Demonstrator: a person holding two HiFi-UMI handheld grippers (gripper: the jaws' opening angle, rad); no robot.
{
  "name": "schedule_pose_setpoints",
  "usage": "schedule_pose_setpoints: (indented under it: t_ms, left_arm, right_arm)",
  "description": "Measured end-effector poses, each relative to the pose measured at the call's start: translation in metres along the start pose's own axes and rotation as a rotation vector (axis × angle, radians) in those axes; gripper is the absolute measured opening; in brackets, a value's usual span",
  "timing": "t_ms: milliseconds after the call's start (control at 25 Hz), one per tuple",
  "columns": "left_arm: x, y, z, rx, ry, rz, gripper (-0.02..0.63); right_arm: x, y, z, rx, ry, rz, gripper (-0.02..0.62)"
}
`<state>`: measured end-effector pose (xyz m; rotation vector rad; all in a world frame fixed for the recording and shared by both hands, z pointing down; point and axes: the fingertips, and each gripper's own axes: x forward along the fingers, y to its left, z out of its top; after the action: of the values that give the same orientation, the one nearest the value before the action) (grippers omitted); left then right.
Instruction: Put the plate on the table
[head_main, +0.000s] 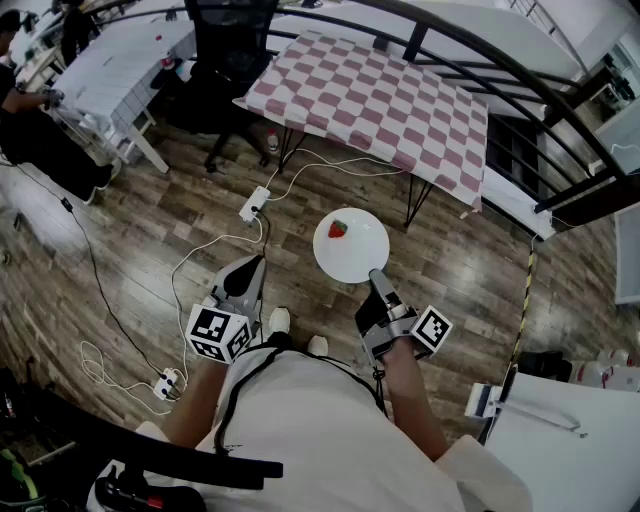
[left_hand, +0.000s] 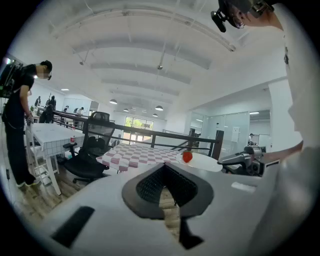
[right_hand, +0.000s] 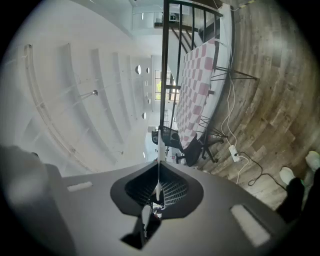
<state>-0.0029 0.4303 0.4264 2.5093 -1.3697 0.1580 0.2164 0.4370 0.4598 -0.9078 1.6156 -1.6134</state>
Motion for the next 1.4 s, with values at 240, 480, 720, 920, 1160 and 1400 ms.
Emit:
schedule_pose_setpoints:
  t_ms: [240, 480, 720, 920, 1160, 1400]
  left_arm:
    - [-0.006, 0.006, 0.001, -0.005, -0.004, -0.008, 0.006]
    - [-0.006, 0.014, 0.004, -0.005, -0.009, -0.016, 0.006]
    - [-0.005, 0.028, 0.009, -0.003, -0.012, -0.031, 0.006]
    - [-0.004, 0.045, 0.010, -0.003, -0.016, -0.042, 0.006]
    - [0.003, 0.067, 0.014, -0.009, -0.025, -0.067, 0.006]
    - [0.001, 0.092, 0.016, -0.012, -0.026, -0.088, 0.006]
  right_arm:
    - [0.004, 0.005, -0.011, -0.005, -0.004, 0.008, 0.015]
    - [0.010, 0.007, -0.018, 0.012, -0.003, 0.028, 0.018]
    - [0.023, 0.012, -0.024, 0.008, -0.022, 0.046, 0.017]
    - [0.037, 0.011, -0.032, -0.003, -0.029, 0.043, 0.017]
    - [0.057, 0.013, -0.038, -0.012, -0.048, 0.043, 0.017]
    - [0.078, 0.017, -0.054, -0.020, -0.055, 0.048, 0.018]
